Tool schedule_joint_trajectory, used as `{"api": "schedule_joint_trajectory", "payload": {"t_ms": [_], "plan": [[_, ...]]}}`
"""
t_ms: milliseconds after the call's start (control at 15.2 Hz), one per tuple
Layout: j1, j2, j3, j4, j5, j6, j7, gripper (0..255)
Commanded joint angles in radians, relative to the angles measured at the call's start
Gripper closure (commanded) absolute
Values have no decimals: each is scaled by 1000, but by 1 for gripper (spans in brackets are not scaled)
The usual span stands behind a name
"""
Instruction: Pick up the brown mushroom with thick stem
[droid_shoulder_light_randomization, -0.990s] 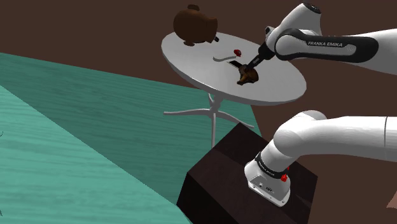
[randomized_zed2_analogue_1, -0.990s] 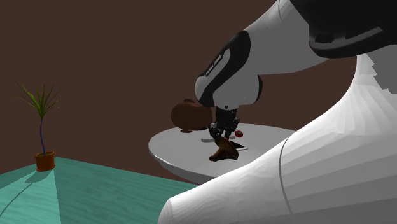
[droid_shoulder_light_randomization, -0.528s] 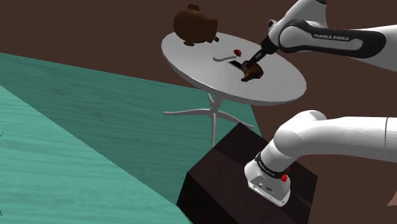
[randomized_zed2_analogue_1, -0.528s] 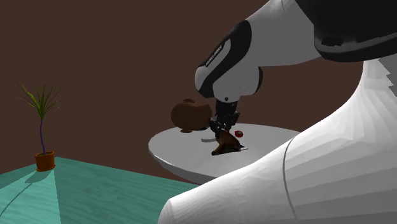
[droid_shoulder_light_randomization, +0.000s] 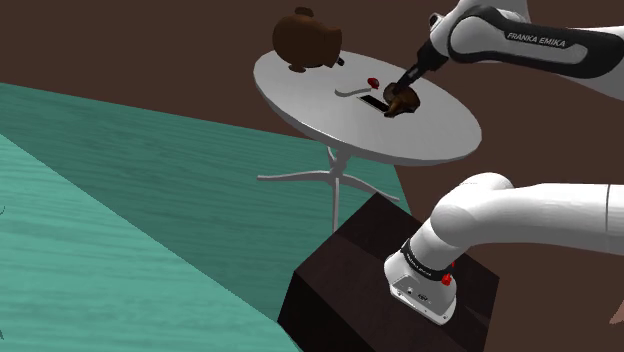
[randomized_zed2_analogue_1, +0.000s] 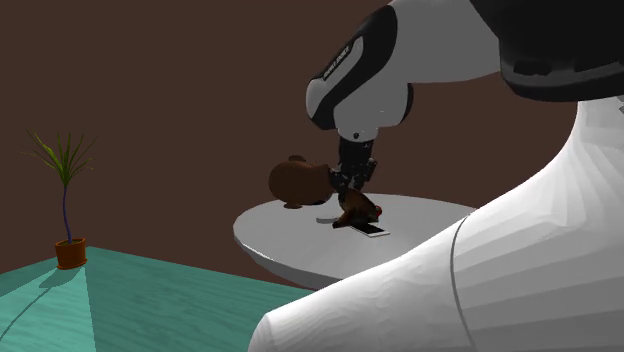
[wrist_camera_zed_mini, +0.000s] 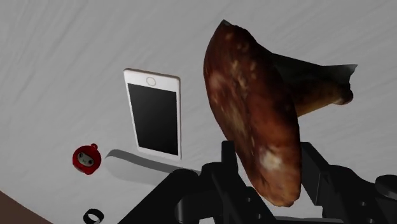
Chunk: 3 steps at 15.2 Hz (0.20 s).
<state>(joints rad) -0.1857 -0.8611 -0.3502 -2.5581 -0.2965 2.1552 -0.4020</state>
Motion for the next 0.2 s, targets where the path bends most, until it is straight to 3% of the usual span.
{"api": "schedule_joint_trajectory", "payload": {"t_ms": [0, 132], "plan": [[3, 0, 6, 27, 6, -27, -2, 255], [4, 0, 6, 29, 7, -29, -2, 255]]}}
